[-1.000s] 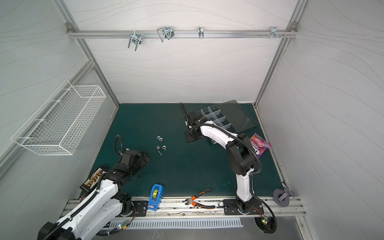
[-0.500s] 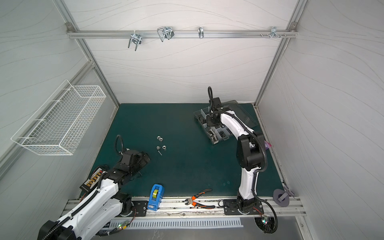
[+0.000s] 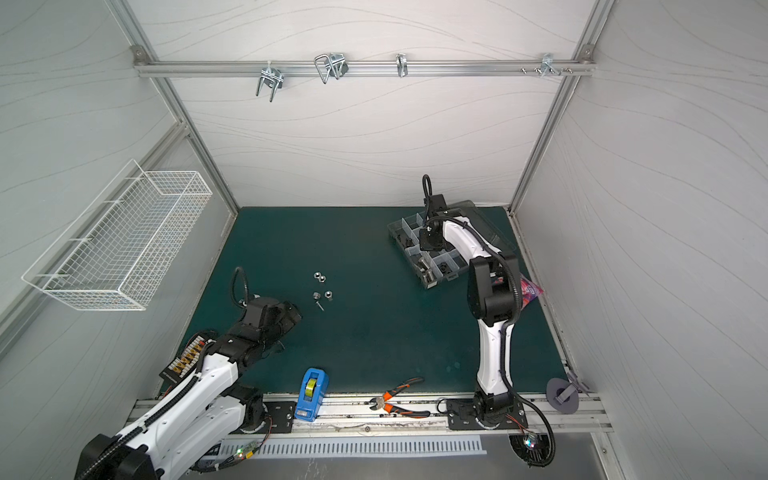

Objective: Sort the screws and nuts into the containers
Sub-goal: 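Lift and carry the small silver screw with the right gripper to the organizer, then open the right gripper to drop the screw beside the other small screws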

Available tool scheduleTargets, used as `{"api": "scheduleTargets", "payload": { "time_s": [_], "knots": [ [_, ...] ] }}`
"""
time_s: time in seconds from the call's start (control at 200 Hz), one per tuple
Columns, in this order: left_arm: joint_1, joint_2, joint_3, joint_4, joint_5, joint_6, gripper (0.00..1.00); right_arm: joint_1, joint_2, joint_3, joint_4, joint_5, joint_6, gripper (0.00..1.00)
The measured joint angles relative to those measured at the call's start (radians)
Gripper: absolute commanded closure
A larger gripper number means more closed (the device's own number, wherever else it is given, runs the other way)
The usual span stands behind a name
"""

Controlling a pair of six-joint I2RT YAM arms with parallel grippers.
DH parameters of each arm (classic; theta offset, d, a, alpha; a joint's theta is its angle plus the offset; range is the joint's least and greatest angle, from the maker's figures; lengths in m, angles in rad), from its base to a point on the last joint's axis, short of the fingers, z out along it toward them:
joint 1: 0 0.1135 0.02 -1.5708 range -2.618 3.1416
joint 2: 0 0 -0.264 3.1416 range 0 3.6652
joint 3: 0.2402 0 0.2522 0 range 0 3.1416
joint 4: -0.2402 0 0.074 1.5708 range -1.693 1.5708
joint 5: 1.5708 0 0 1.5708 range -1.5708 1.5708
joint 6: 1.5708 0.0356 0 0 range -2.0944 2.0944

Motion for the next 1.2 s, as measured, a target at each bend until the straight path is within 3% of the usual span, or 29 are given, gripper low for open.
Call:
{"api": "scheduleTargets", "payload": {
  "time_s": [0.23,0.58,0.92,1.2],
  "knots": [
    [0.0,0.003,0.0,0.001,0.0,0.0,0.01,-0.012,0.042,0.019,-0.006,0.001,0.0,0.98],
    [0.0,0.003,0.013,0.002,0.0,0.0,0.01,-0.017,0.065,0.046,-0.021,0.01,-0.004,0.76],
    [0.0,0.002,0.017,0.002,0.003,0.001,0.01,-0.016,0.053,0.038,-0.033,0.01,-0.004,0.75],
    [0.0,-0.005,0.024,0.0,0.003,0.001,0.01,0.035,-0.092,-0.049,-0.035,0.015,-0.003,0.74]
  ]
}}
